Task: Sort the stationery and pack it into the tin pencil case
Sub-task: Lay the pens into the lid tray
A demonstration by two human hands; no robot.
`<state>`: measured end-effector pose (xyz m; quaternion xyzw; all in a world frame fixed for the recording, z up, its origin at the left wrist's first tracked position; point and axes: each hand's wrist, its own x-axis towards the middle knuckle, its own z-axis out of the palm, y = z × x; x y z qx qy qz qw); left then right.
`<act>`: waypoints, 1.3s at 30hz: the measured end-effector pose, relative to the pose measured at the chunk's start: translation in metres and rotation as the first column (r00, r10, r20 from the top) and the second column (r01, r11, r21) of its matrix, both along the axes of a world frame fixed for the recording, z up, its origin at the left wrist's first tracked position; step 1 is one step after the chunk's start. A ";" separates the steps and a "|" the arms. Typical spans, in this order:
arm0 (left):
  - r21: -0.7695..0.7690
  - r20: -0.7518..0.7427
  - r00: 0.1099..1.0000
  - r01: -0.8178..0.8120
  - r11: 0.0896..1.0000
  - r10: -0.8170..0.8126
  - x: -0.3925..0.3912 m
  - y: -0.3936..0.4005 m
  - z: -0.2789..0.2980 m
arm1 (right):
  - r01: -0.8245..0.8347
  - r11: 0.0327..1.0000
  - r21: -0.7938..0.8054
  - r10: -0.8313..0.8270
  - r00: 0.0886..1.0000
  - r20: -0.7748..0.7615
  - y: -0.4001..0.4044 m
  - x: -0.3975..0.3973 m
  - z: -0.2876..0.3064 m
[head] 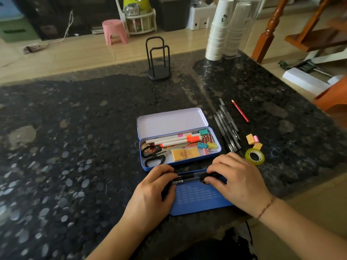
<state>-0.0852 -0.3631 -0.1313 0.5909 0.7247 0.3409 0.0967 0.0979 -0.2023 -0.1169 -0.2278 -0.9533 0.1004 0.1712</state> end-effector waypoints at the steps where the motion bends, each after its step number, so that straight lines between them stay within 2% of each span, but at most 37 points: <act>1: -0.002 0.003 1.000 -0.003 1.000 0.003 0.000 0.000 0.001 | 0.007 1.000 -0.018 -0.007 1.000 -0.006 0.000 -0.001 0.000; 5: 0.027 0.017 1.000 -0.021 0.999 0.021 -0.001 0.003 0.000 | 0.029 0.997 -0.071 -0.030 0.999 -0.017 -0.001 -0.004 0.000; 8: 0.048 0.015 0.999 -0.030 0.998 0.029 -0.002 0.003 -0.003 | 0.037 0.999 -0.028 -0.037 0.999 0.009 0.012 -0.001 0.008; 11: 0.075 0.023 1.000 -0.021 0.997 0.019 -0.003 0.003 -0.003 | 0.316 0.949 0.014 -0.316 0.949 -0.012 0.050 0.000 0.026; 13: 0.076 -0.006 1.000 0.010 0.997 -0.009 -0.003 0.003 -0.004 | 0.516 0.856 0.024 -0.516 0.851 0.103 0.080 -0.002 0.031; 16: 0.058 -0.038 0.999 0.029 0.998 -0.026 -0.003 0.001 -0.004 | 0.625 0.779 -0.040 -0.590 0.754 0.288 0.105 -0.014 0.029; 19: 0.043 -0.027 0.999 0.023 0.999 -0.022 -0.002 0.001 -0.004 | 0.658 0.753 -0.005 -0.618 0.709 0.340 0.112 -0.022 0.029; 22: 0.043 -0.010 1.000 0.012 0.999 -0.012 -0.002 0.002 -0.004 | 0.639 0.760 0.117 -0.635 0.693 0.341 0.112 -0.024 0.029; 25: 0.038 0.000 1.000 0.018 0.999 -0.018 -0.003 0.002 -0.003 | 0.571 0.800 0.184 -0.598 0.738 0.311 0.104 -0.022 0.033; 28: 0.031 0.005 0.999 0.032 0.999 -0.032 -0.003 0.002 -0.001 | 0.519 0.835 0.184 -0.550 0.808 0.212 0.094 -0.011 0.052; 30: 0.027 0.009 1.000 0.030 0.999 -0.030 -0.003 0.002 -0.001 | 0.511 0.857 0.070 -0.516 0.852 0.095 0.089 0.003 0.067; 33: 0.029 0.056 0.998 0.007 1.000 -0.008 -0.003 0.001 0.000 | 0.388 0.862 -0.325 -0.456 0.875 -0.165 0.079 0.032 0.080; 36: 0.029 0.081 0.997 -0.013 1.000 0.010 -0.003 0.000 0.000 | 0.168 0.795 -0.583 -0.455 0.800 -0.391 0.070 0.052 0.090; 39: 0.024 0.071 0.997 -0.004 1.000 0.002 -0.004 0.000 -0.001 | -0.059 0.676 -0.734 -0.509 0.683 -0.524 0.068 0.054 0.099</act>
